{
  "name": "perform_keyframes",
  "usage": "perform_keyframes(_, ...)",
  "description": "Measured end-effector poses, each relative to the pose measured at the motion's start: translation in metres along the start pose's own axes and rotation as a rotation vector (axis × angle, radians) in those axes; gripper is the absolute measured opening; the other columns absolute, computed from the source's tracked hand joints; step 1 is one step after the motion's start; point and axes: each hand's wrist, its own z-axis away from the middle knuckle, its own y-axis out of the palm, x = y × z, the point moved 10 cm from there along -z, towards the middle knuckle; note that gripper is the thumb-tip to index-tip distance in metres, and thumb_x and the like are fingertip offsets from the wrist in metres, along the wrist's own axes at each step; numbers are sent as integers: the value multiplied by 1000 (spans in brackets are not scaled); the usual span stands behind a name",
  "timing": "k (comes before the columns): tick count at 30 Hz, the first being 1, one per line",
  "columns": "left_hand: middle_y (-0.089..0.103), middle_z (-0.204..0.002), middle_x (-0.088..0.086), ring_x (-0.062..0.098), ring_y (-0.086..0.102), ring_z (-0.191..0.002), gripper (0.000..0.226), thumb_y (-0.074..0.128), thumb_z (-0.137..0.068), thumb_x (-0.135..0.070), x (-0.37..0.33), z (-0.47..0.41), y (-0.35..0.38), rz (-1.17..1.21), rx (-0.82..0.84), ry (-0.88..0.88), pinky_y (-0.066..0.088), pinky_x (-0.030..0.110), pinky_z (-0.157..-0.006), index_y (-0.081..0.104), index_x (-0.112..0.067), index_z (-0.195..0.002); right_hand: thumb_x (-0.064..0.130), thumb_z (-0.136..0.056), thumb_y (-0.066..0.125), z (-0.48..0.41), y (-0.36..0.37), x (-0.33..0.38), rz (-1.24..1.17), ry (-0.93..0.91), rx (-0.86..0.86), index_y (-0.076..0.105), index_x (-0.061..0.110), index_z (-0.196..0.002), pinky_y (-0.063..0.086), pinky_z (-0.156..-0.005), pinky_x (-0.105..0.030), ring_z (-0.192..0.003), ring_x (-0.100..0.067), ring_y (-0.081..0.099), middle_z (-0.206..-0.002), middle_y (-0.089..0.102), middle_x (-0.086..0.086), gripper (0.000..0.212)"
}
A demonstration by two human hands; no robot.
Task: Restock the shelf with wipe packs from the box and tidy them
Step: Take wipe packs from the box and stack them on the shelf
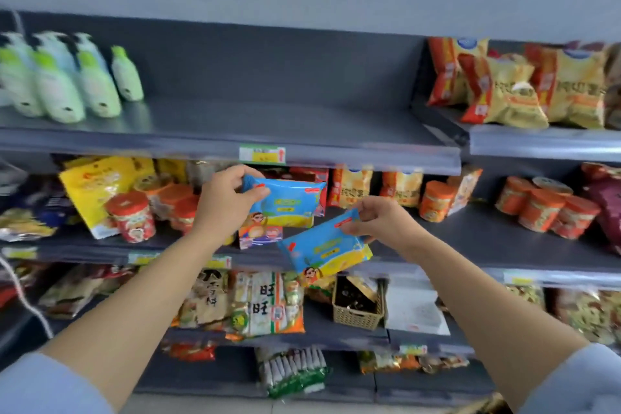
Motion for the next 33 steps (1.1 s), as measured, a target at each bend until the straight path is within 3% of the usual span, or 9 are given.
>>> perform_keyframes(2,67,-88,2,9,64,-80,16,72,-81,-6,-6,-9,-31,34,-50,21,54,33,-77,64,-19,-88,13,-76,80,-10,9,25,-40,-42,-1,65,7,-85,53,-71,-37,-79,-24,64,-96,72,-20,19)
perform_keyframes(5,66,-77,-6,-9,61,-61,27,71,-81,-4,-18,-24,-68,79,-101,64,52,29,-71,61,-28,-78,10,-79,77,-23,24,63,-101,-99,14,66,1,-90,54,-80,-44,-83,-24,67,-91,74,-15,18)
perform_keyframes(7,65,-75,-8,-10,60,-57,22,71,-81,-4,-25,-35,-89,76,-146,83,52,21,-64,62,-25,-80,6,-79,76,-32,29,86,-157,-131,6,64,2,-85,53,-82,-47,-82,-26,66,-86,73,-13,14)
perform_keyframes(9,65,-75,-6,-7,60,-58,15,71,-82,-5,-31,-46,-109,61,-197,95,47,11,-54,64,-17,-86,5,-78,77,-43,31,109,-187,-178,2,63,4,-80,53,-74,-43,-79,-26,66,-85,72,-15,14)
perform_keyframes(12,67,-83,2,11,64,-72,13,72,-82,-9,-34,-62,-133,54,-275,105,51,23,-59,65,-19,-87,7,-76,78,-60,30,138,-224,-229,-9,62,9,-71,52,-58,-27,-73,-20,68,-76,73,-6,17)
perform_keyframes(14,68,-89,3,18,65,-80,13,73,-82,-13,-33,-76,-145,39,-308,97,54,34,-65,66,-22,-88,5,-75,78,-73,27,153,-287,-242,-23,61,12,-64,54,-57,-23,-73,-15,71,-71,74,0,22)
perform_keyframes(19,66,-87,0,18,65,-85,14,72,-83,-13,-26,-113,-156,41,-361,87,51,28,-61,66,-22,-91,6,-75,78,-112,24,181,-321,-295,-28,58,15,-59,46,-49,-12,-66,-6,69,-72,72,2,27)
perform_keyframes(33,68,-91,3,18,65,-81,15,74,-82,-11,29,-235,-164,-25,-444,-20,52,29,-64,68,-16,-95,4,-79,76,-244,37,209,-260,-336,43,69,3,-79,55,-56,-19,-66,-9,71,-79,74,-4,7)
